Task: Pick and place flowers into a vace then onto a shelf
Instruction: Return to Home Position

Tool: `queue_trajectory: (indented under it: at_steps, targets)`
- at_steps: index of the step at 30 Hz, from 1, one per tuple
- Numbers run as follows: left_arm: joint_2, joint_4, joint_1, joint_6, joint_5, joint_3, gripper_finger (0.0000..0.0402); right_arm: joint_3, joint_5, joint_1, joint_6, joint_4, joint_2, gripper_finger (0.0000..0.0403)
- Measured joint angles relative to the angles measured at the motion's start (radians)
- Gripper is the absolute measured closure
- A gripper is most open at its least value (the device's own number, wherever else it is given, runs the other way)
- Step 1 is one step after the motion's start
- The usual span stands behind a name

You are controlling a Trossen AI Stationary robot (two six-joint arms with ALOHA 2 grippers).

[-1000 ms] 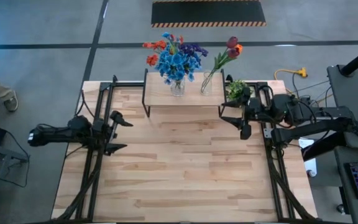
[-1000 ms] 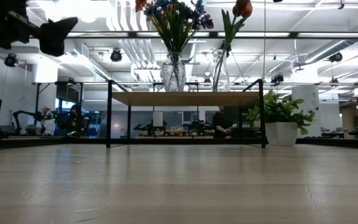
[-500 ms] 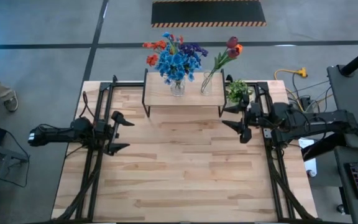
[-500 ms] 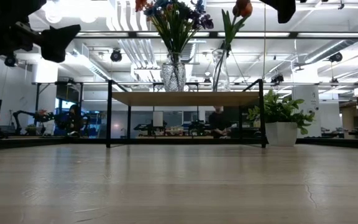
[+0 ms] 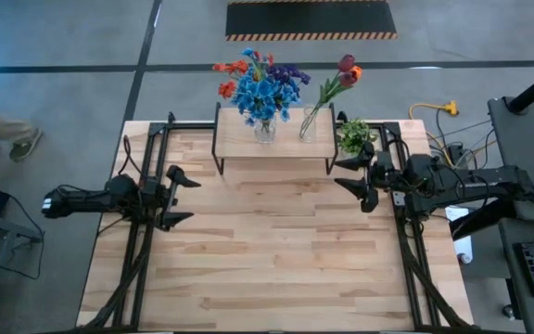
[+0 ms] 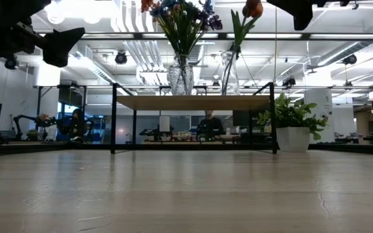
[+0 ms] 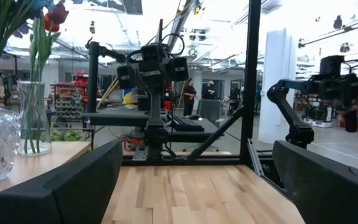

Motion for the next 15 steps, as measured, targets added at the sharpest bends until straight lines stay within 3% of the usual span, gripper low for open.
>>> queue_trajectory:
  at_steps: [4, 15]
  targets:
    - [-0.002, 0.015, 0.0, -0.001, 0.0, 0.0, 0.0004, 0.006, 0.007, 0.0, 0.093, 0.001, -0.006, 0.0161]
    - [0.001, 0.084, 0.0, 0.0, 0.001, 0.0, 0.0004, -0.025, -0.084, 0.013, -0.142, -0.029, -0.016, 0.0161]
